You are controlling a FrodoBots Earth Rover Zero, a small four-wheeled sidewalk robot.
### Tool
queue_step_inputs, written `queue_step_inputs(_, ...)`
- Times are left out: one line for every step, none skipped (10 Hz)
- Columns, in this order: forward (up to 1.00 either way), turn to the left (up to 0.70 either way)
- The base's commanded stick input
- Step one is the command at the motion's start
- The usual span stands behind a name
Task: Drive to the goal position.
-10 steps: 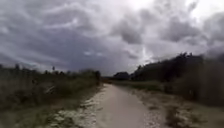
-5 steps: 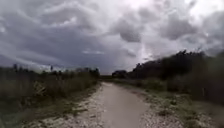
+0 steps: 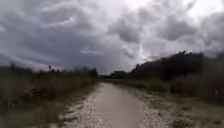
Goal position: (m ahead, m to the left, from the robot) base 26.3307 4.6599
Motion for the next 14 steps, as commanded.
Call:
queue_step_inputs(0.85,0.0)
queue_step_inputs(0.85,0.0)
queue_step_inputs(0.85,0.0)
queue_step_inputs(0.85,0.0)
queue_step_inputs(0.85,0.0)
queue_step_inputs(0.85,0.0)
queue_step_inputs(0.85,0.0)
queue_step_inputs(0.85,0.0)
queue_step_inputs(0.85,0.0)
queue_step_inputs(0.85,0.0)
queue_step_inputs(0.85,0.0)
queue_step_inputs(0.85,0.0)
queue_step_inputs(0.85,0.0)
queue_step_inputs(0.85,0.01)
